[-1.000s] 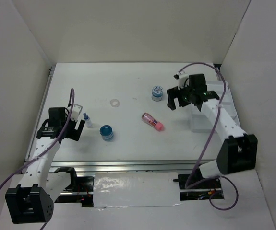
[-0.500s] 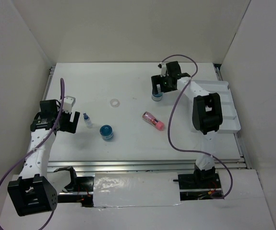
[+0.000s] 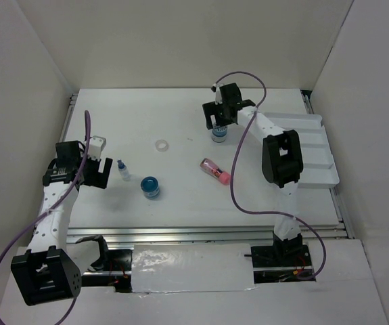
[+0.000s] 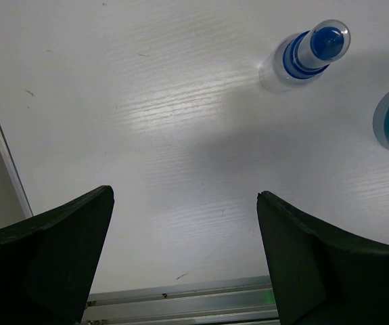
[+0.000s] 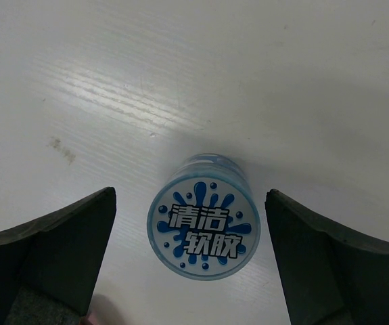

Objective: Sort the stationery into containers
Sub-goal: Move the stationery to the center of the board, then pick up the stationery from the center of the board.

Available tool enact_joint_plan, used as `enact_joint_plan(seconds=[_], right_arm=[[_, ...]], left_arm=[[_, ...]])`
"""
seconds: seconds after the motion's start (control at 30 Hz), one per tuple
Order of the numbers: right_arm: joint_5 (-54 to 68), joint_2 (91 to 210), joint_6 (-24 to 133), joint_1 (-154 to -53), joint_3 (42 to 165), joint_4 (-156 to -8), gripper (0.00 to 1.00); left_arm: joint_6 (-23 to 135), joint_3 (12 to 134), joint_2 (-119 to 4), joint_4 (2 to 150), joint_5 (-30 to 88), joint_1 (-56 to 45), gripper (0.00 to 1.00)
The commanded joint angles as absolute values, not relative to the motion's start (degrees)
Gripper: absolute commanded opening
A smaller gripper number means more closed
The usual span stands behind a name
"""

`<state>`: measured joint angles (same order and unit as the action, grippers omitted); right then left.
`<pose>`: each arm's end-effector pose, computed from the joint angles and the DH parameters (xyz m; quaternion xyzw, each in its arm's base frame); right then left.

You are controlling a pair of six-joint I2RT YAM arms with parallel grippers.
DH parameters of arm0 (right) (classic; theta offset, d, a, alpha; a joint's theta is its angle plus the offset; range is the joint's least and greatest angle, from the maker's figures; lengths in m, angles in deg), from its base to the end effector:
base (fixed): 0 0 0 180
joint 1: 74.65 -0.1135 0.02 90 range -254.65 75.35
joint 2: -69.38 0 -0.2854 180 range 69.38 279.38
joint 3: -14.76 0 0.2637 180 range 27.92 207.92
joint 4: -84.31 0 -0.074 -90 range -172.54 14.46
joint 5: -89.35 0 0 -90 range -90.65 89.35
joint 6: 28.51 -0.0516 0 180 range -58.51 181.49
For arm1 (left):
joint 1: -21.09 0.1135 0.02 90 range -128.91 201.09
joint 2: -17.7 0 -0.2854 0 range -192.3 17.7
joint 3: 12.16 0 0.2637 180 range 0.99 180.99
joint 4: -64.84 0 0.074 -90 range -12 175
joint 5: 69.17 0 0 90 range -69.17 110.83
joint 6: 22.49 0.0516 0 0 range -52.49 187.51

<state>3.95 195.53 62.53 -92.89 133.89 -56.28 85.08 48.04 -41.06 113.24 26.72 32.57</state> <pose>0.5083 0.1719 0.2208 -0.1701 0.9122 0.0923 0.3611 0.2178 0.0388 0.2725 0.0682 0.9267 0.0456 0.3666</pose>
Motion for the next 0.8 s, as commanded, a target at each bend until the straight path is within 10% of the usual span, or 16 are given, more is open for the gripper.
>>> enact_joint_plan(seconds=[0.0,0.43,0.77], right_arm=[[0.8,196.2,61.6,-92.9,136.4,-55.3,0.96],[-1.7,198.6,62.5,-92.6,139.6,-48.8,0.91],[-1.8,194.0,64.3,-92.1,137.0,-49.1,0.48]], left_arm=[[84.0,48.2,-40.7,113.1,27.8,33.0,0.99],[84.3,47.2,-40.4,112.8,27.8,33.0,0.99],[84.8,46.8,-39.6,112.5,27.3,33.5,0.99]])
